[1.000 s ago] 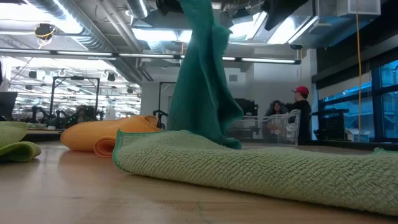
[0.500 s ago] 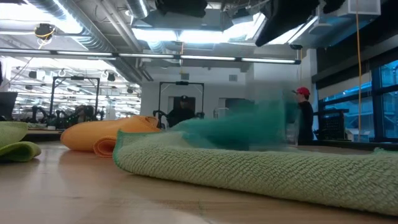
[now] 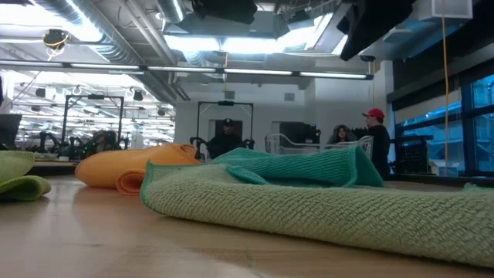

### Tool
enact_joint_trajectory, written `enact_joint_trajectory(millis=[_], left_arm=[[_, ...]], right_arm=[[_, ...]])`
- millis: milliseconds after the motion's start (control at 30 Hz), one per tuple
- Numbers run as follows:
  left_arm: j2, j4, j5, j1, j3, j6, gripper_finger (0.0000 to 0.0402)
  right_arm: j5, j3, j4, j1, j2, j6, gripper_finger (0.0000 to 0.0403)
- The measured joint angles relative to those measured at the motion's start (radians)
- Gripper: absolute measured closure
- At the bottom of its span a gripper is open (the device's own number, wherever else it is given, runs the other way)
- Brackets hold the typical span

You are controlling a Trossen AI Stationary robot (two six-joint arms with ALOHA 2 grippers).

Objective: Fold microfiber towels
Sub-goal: Fold the blue microfiber cloth

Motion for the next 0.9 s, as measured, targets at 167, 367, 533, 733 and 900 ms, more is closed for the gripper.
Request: enact_joint_trajectory(millis=[167, 367, 533, 733, 900], left_arm=[[0.000, -0.001, 0.000, 0.000, 0.000, 0.000, 0.0249], [0.000, -0.001, 0.000, 0.000, 0.000, 0.000, 0.0249], [0.001, -0.002, 0.000, 0.000, 0.000, 0.000, 0.0249], [0.001, -0.019, 0.001, 0.000, 0.000, -0.006, 0.0249], [0.001, -0.021, 0.001, 0.000, 0.000, -0.008, 0.0249]], right_arm=[[-0.002, 0.000, 0.000, 0.000, 0.049, -0.002, 0.0345], [0.006, 0.000, 0.036, -0.002, 0.140, -0.079, 0.0240], [0.006, 0.000, 0.072, -0.002, 0.225, -0.060, 0.0187], [0.007, 0.000, 0.082, 0.064, 0.286, -0.115, 0.0190], [0.006, 0.000, 0.095, 0.135, 0.320, -0.111, 0.0208]])
